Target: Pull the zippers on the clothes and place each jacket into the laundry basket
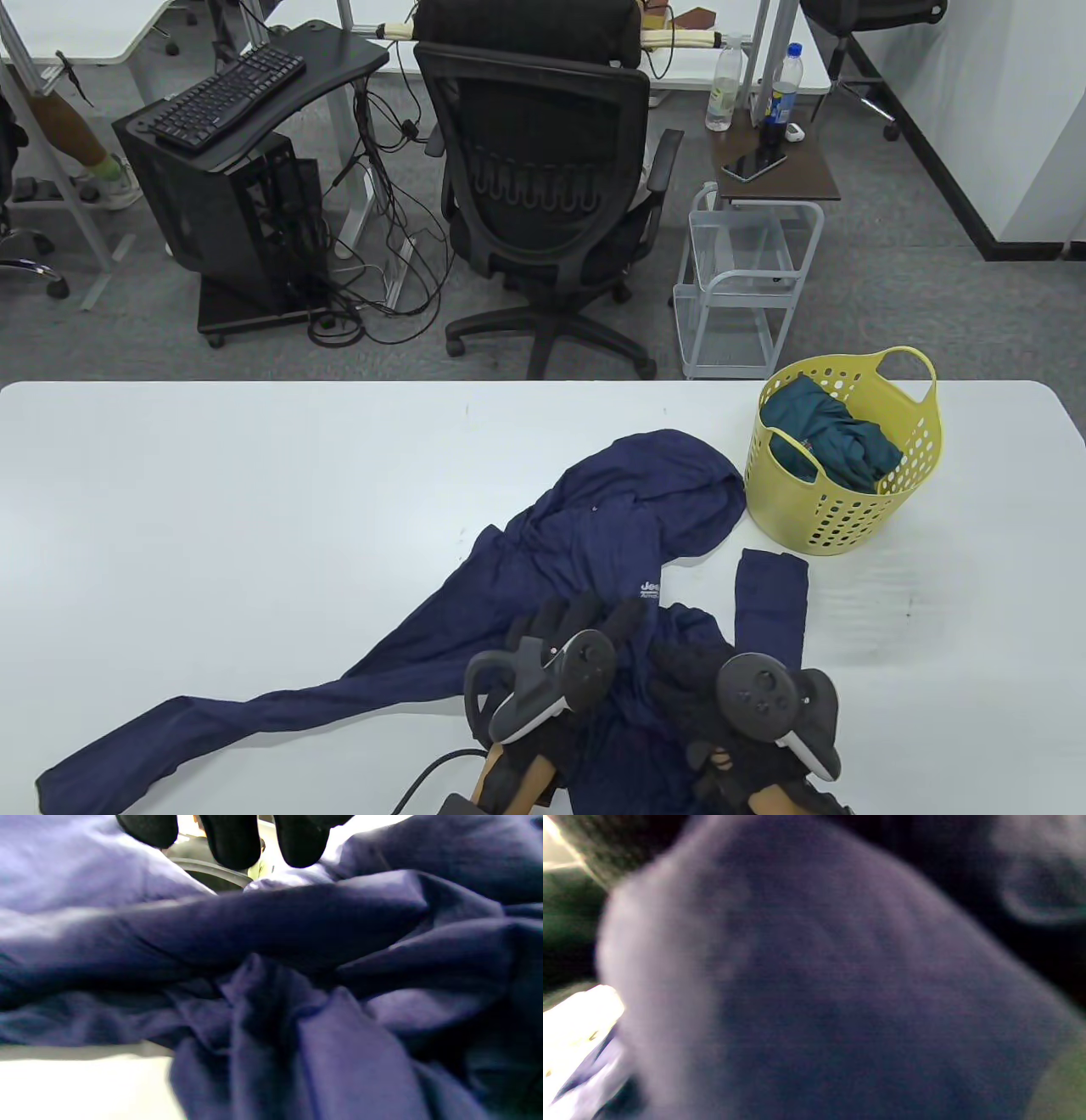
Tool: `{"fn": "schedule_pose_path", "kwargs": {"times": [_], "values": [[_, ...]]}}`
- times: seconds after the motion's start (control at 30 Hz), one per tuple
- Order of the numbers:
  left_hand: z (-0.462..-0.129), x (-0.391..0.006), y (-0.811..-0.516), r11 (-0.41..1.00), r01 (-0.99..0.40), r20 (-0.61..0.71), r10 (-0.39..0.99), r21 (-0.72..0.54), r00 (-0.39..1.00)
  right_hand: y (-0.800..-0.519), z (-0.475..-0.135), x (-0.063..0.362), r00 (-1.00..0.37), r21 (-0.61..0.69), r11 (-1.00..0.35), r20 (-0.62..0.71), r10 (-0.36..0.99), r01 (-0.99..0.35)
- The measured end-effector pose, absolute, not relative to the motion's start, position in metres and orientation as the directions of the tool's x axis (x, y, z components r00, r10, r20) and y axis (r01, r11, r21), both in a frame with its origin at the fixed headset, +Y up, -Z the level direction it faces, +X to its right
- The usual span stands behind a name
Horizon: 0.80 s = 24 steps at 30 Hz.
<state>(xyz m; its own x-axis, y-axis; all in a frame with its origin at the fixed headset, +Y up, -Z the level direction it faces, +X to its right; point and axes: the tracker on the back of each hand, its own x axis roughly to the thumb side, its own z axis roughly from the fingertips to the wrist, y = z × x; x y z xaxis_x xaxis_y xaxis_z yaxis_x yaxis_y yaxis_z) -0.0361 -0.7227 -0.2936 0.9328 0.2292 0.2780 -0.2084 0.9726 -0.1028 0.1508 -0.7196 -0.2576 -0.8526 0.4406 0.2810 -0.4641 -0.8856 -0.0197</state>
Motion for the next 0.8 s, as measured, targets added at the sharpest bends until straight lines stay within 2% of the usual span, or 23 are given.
{"fn": "schedule_pose_path", "kwargs": {"times": [0.1,0.17,0.27,0.37,0.43,0.5,0.57,0.67,0.7,0.8], "values": [[-0.3,-0.047,-0.74,0.96,-0.097,0.235,0.162,-0.262,0.958,-0.734,-0.254,0.125,-0.854,0.124,-0.932,0.373,0.362,-0.341],[-0.303,-0.054,-0.752,0.933,-0.064,0.192,0.14,-0.355,0.971,-0.741,-0.255,0.119,-0.845,0.21,-0.933,0.4,0.355,-0.293],[-0.305,-0.062,-0.759,0.913,-0.108,0.114,0.165,-0.394,0.98,-0.738,-0.26,0.129,-0.805,0.267,-0.89,0.385,0.451,-0.37],[-0.306,-0.062,-0.758,0.915,-0.11,0.098,0.159,-0.388,0.982,-0.725,-0.267,0.156,-0.753,0.22,-0.814,0.309,0.581,-0.538],[-0.305,-0.06,-0.757,0.917,-0.097,0.097,0.145,-0.386,0.985,-0.716,-0.272,0.18,-0.719,0.107,-0.747,0.212,0.662,-0.656],[-0.304,-0.059,-0.756,0.915,-0.079,0.1,0.128,-0.395,0.987,-0.714,-0.277,0.195,-0.706,-0.015,-0.709,0.113,0.699,-0.705],[-0.304,-0.058,-0.756,0.915,-0.079,0.101,0.129,-0.395,0.986,-0.716,-0.288,0.201,-0.752,-0.087,-0.749,0.014,0.658,-0.657],[-0.305,-0.059,-0.757,0.909,-0.086,0.099,0.137,-0.407,0.986,-0.725,-0.305,0.188,-0.868,-0.014,-0.869,-0.047,0.495,-0.495],[-0.305,-0.059,-0.757,0.908,-0.084,0.099,0.136,-0.41,0.986,-0.73,-0.313,0.178,-0.902,0.038,-0.901,-0.037,0.43,-0.431],[-0.304,-0.06,-0.756,0.907,-0.086,0.099,0.139,-0.413,0.985,-0.754,-0.329,0.155,-0.958,0.342,-0.902,0.015,0.287,-0.265]]}}
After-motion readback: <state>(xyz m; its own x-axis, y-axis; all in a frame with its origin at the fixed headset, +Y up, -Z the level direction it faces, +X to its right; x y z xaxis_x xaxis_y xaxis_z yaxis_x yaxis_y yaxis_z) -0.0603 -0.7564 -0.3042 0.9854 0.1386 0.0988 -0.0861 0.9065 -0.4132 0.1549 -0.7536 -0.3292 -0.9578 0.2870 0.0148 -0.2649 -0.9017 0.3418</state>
